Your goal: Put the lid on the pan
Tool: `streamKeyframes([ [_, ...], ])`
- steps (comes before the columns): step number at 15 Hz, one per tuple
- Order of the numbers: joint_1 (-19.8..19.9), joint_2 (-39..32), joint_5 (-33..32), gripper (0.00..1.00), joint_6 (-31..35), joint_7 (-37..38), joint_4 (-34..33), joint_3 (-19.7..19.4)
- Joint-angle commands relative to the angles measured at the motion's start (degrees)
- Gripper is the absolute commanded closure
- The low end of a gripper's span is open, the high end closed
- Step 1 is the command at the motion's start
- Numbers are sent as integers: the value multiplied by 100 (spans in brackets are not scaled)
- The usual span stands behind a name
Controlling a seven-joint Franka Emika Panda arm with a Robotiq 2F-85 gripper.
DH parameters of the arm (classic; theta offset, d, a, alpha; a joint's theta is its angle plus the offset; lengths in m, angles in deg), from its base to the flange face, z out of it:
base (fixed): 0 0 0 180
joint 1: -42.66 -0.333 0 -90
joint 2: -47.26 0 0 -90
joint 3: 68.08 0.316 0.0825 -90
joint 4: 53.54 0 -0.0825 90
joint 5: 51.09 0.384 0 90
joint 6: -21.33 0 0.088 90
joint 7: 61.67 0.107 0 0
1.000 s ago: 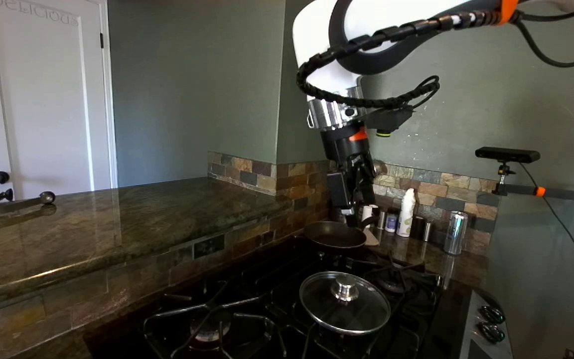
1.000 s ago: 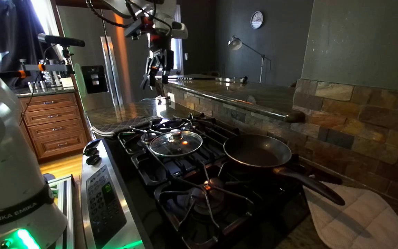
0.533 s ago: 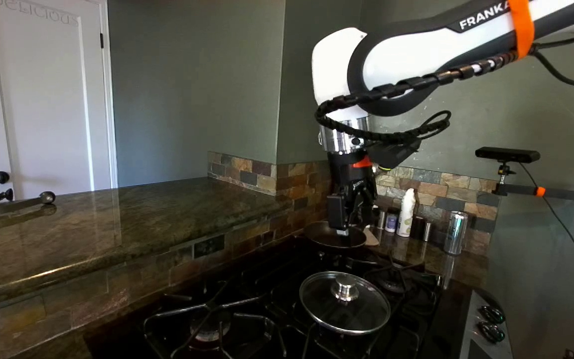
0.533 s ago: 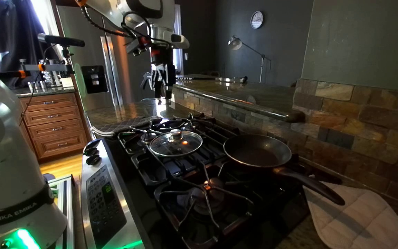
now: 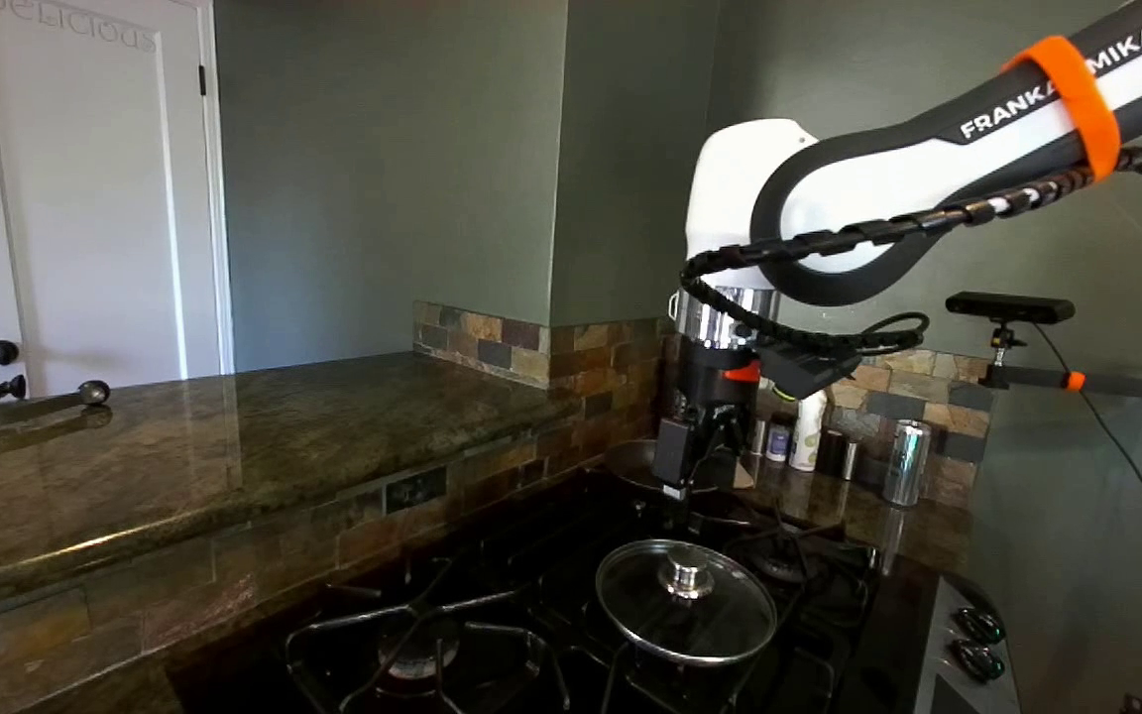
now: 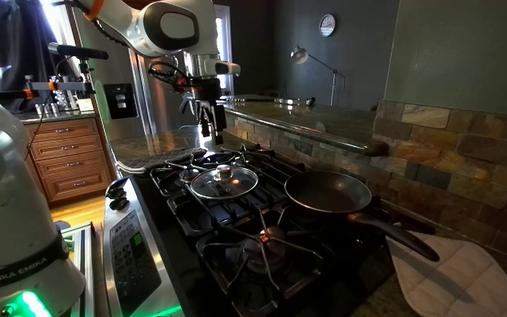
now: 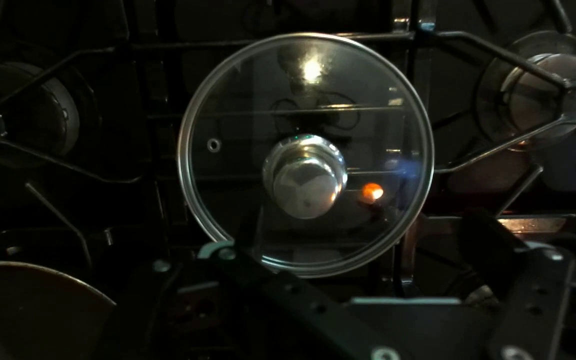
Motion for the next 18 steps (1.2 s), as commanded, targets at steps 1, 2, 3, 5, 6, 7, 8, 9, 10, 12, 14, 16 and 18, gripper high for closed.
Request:
streamKeyframes([
  [1,85,168,228,0,433,-206,459,-141],
  [2,115,137,236,0,505,-201,503,-162],
  [3,124,106,264,0,555,-219,543,-188],
  [5,199,40,195,0,629,-132,592,-171],
  [6,234,-12,167,0,676,-94,605,-159],
  [7,247,-58,181,0,713,-99,618,-161],
  [8,267,-119,161,0,760,-68,624,-143],
  [9,272,-164,167,0,805,-69,635,-139],
  [10,259,-213,209,0,826,-90,629,-149],
  [12,267,-319,181,0,959,-70,633,-131],
  [14,251,-439,228,0,1114,-70,625,-136],
  [16,232,-568,249,0,1228,-69,606,-122],
  [18,229,-659,242,0,1303,-55,603,-104],
])
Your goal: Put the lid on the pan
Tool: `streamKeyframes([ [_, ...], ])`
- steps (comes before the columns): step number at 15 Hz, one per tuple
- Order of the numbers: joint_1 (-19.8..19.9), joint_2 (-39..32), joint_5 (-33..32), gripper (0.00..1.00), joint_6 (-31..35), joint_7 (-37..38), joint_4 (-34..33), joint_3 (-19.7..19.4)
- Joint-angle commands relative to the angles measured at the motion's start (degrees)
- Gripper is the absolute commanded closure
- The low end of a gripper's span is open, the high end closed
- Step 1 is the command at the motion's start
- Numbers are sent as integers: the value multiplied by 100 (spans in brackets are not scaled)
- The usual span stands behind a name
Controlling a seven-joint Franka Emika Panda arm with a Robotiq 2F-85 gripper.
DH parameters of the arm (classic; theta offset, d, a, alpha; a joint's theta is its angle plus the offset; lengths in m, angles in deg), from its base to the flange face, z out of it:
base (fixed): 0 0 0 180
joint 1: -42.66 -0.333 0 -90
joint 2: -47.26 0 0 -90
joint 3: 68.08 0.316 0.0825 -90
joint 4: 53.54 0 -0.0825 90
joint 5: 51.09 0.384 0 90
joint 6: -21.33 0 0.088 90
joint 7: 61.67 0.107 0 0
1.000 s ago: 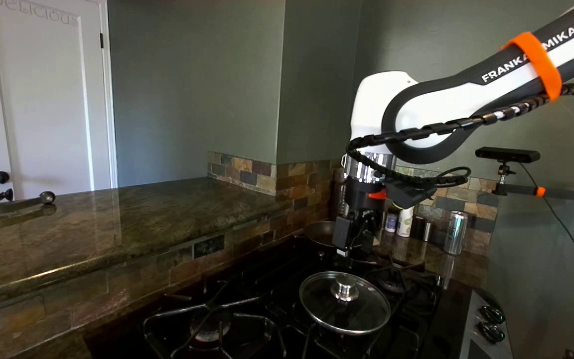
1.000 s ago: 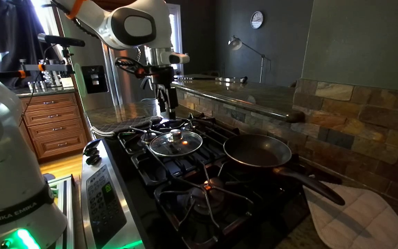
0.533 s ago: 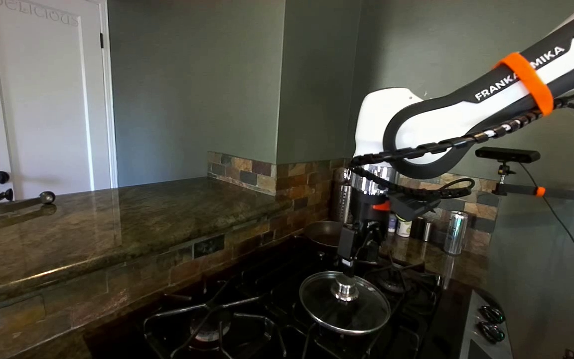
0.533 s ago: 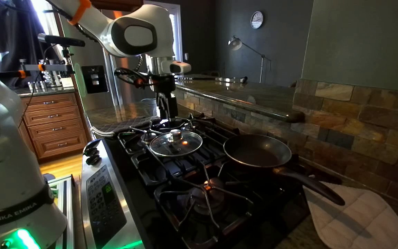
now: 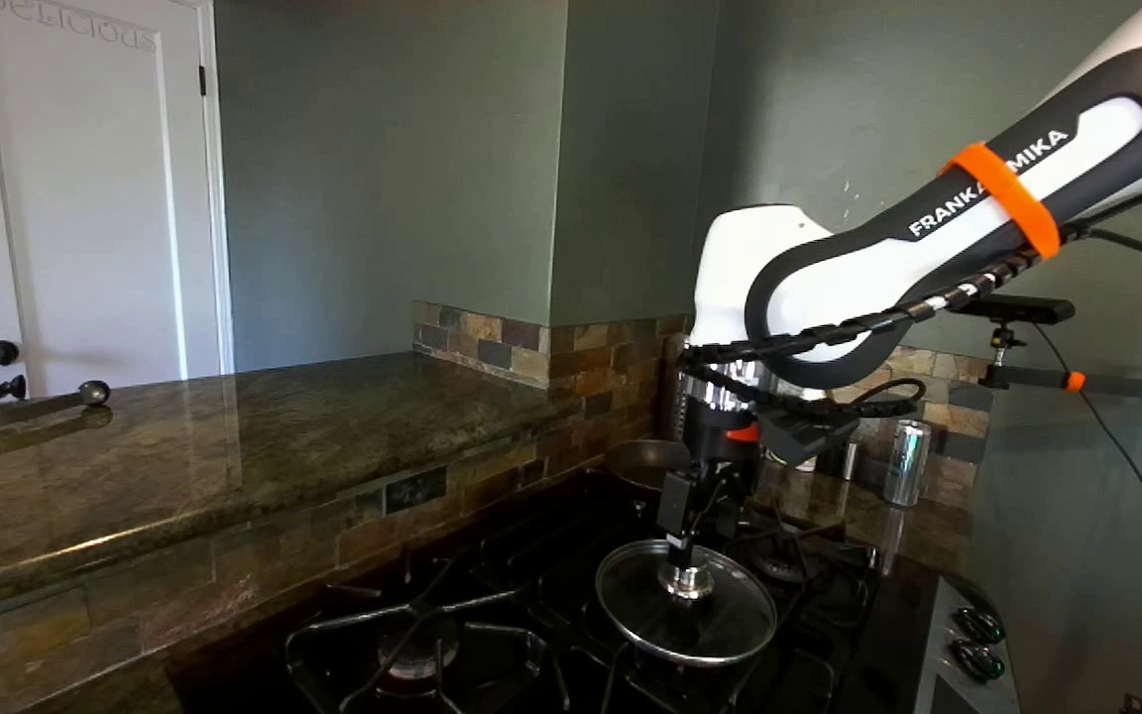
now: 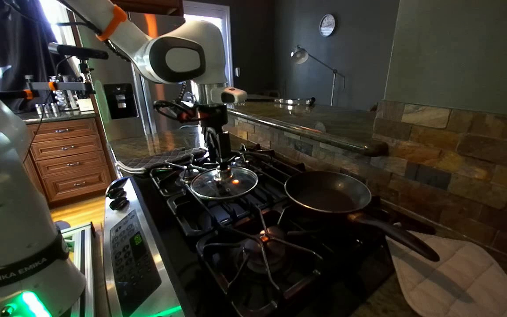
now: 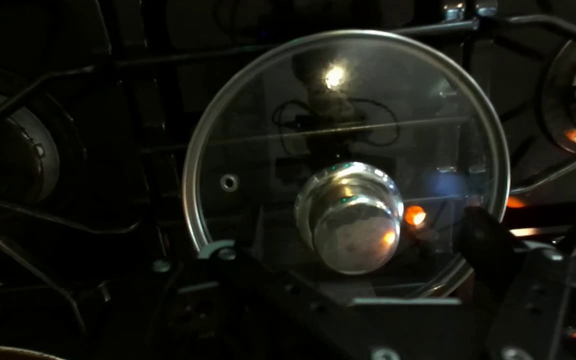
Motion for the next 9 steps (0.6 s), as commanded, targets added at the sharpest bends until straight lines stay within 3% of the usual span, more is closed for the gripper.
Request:
streamKeyframes([
  [1,-17,-192,142,0,266,21,52,51],
  [9,-15,-379,93,3,351,53,18,101],
])
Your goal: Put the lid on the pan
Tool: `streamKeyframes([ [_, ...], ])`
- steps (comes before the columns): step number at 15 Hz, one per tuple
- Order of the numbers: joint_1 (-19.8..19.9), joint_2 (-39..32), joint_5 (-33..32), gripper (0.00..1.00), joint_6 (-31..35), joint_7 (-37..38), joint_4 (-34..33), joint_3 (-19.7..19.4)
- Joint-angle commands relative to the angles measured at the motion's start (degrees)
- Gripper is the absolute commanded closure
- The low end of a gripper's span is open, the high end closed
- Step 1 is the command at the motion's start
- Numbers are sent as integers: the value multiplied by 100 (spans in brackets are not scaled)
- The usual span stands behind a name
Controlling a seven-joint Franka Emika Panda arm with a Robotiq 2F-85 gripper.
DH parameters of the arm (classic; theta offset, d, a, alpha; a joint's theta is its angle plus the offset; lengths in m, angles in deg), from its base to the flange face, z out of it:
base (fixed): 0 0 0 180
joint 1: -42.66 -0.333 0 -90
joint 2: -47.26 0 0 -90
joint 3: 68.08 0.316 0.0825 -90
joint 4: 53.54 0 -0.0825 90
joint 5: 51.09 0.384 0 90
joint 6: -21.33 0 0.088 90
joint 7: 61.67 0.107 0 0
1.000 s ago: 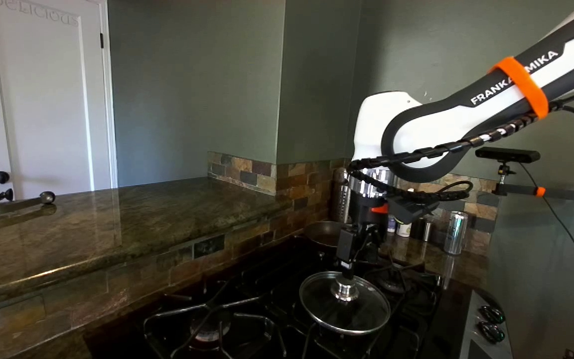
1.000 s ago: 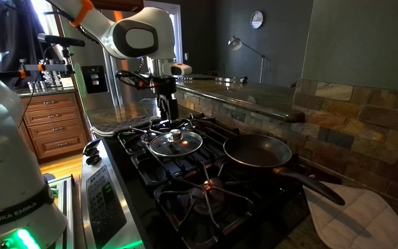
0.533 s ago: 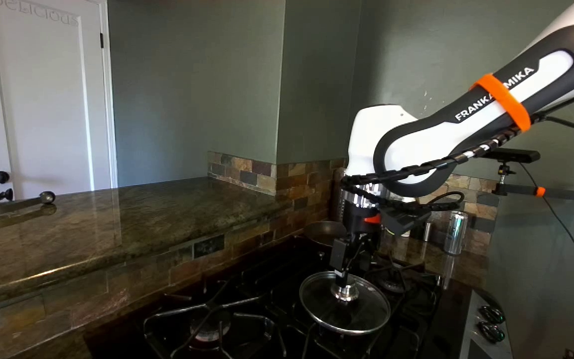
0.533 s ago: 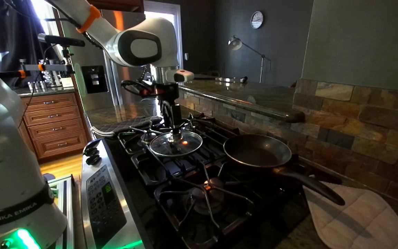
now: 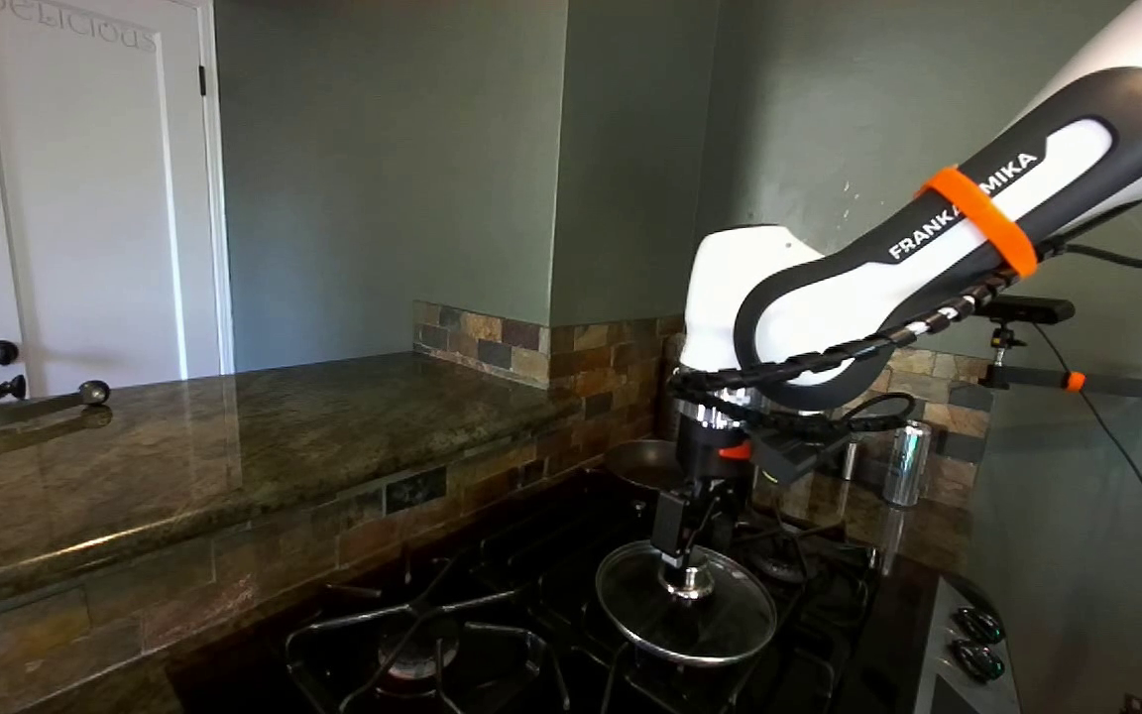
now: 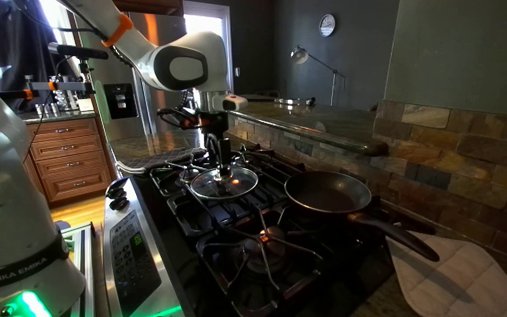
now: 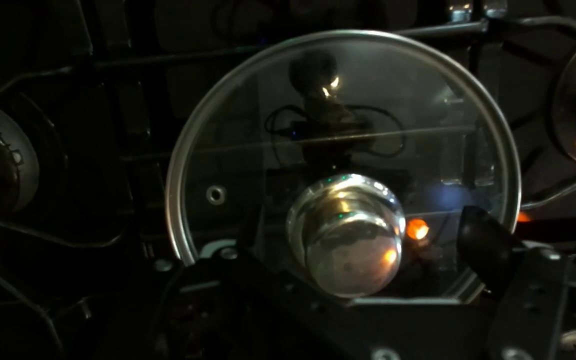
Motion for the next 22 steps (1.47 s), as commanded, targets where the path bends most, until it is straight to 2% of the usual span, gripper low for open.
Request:
streamKeyframes([
  [1,-13,-112,84,3,177,47,7,49],
  [6,-6,-189,6,0,248,80,-45,103],
  [8,-4,-228,1,4,282,85,-55,116],
  [13,-8,-290,-1,6,312,79,-86,132],
  [14,-9,-287,17,10,311,56,-80,119],
  [16,2,-288,7,12,313,59,-72,112],
  [22,28,-274,-15,9,326,64,-71,99],
])
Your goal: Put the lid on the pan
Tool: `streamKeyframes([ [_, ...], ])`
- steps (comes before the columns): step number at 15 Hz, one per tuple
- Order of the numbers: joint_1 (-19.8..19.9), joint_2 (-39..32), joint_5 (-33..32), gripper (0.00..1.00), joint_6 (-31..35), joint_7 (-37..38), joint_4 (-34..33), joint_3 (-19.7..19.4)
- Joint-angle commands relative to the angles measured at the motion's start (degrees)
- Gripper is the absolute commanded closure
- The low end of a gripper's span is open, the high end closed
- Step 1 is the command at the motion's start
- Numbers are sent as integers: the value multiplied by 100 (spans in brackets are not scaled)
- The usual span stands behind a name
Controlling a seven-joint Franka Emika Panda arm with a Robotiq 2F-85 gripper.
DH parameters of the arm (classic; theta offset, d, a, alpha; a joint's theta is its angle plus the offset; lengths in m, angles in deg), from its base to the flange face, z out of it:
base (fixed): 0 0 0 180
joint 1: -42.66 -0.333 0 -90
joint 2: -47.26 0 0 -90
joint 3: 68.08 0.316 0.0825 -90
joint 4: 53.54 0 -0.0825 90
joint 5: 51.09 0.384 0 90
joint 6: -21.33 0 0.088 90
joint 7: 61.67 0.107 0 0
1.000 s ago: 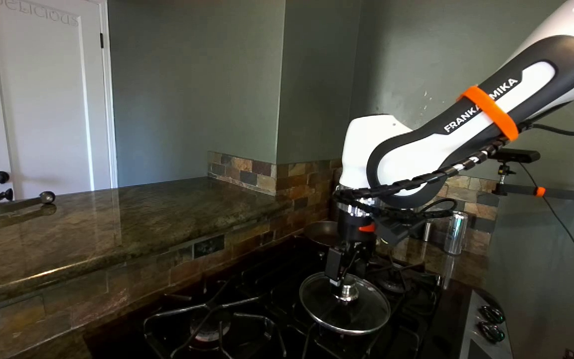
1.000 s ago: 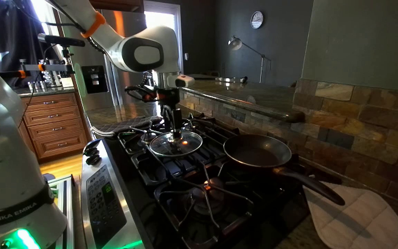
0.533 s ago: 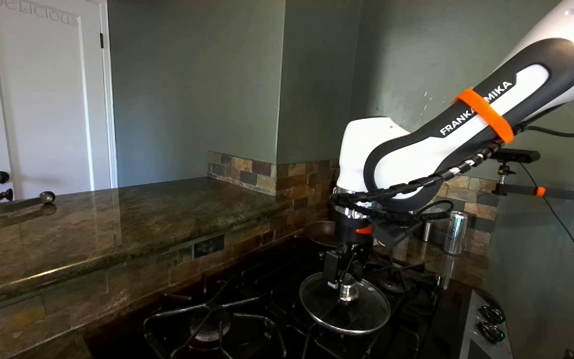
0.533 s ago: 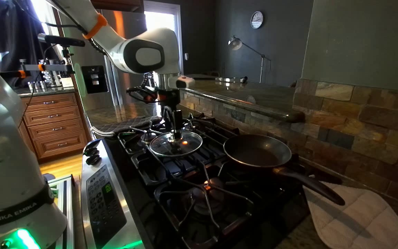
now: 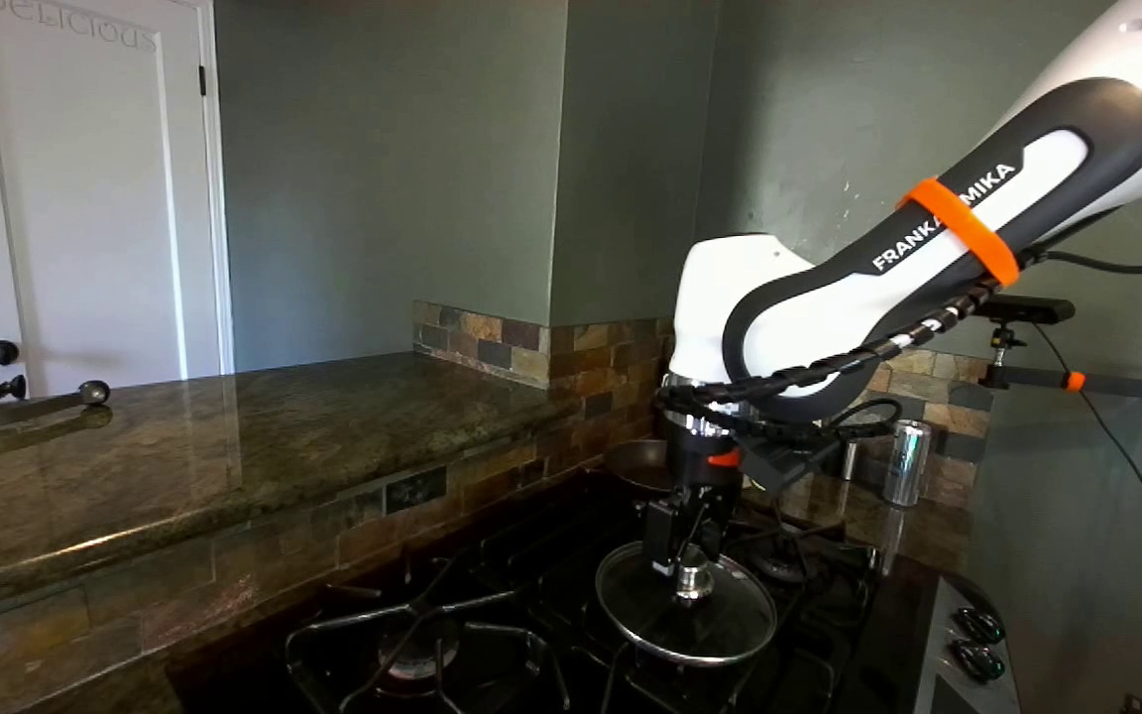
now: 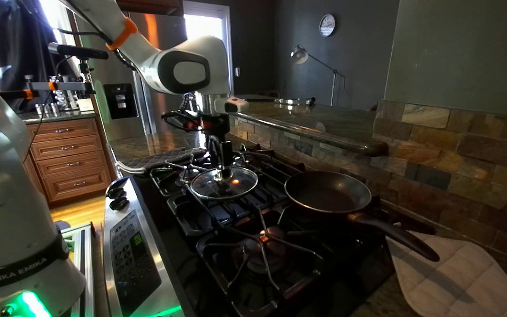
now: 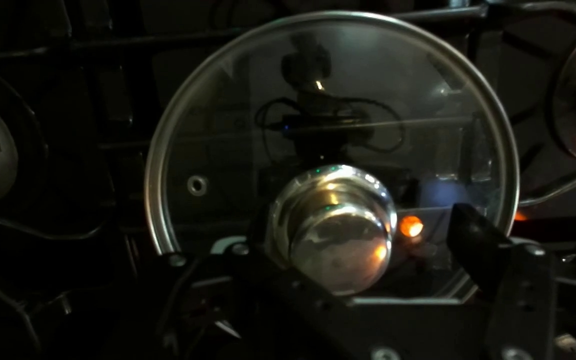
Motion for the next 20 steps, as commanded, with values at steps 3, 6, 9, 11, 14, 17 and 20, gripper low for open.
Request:
streamKeyframes([
  [3,40,-45,-18,11,175,64,8,-10],
  [6,53,-57,-23,8,190,73,-8,-8],
  [9,46,-66,-19,35,196,68,-18,-3],
  [11,45,-73,-24,40,201,70,-23,1],
  [14,40,-72,-23,64,198,63,-36,3],
  [17,54,-71,-46,77,182,72,-51,6],
  [20,48,-15,-73,77,128,60,-55,19],
])
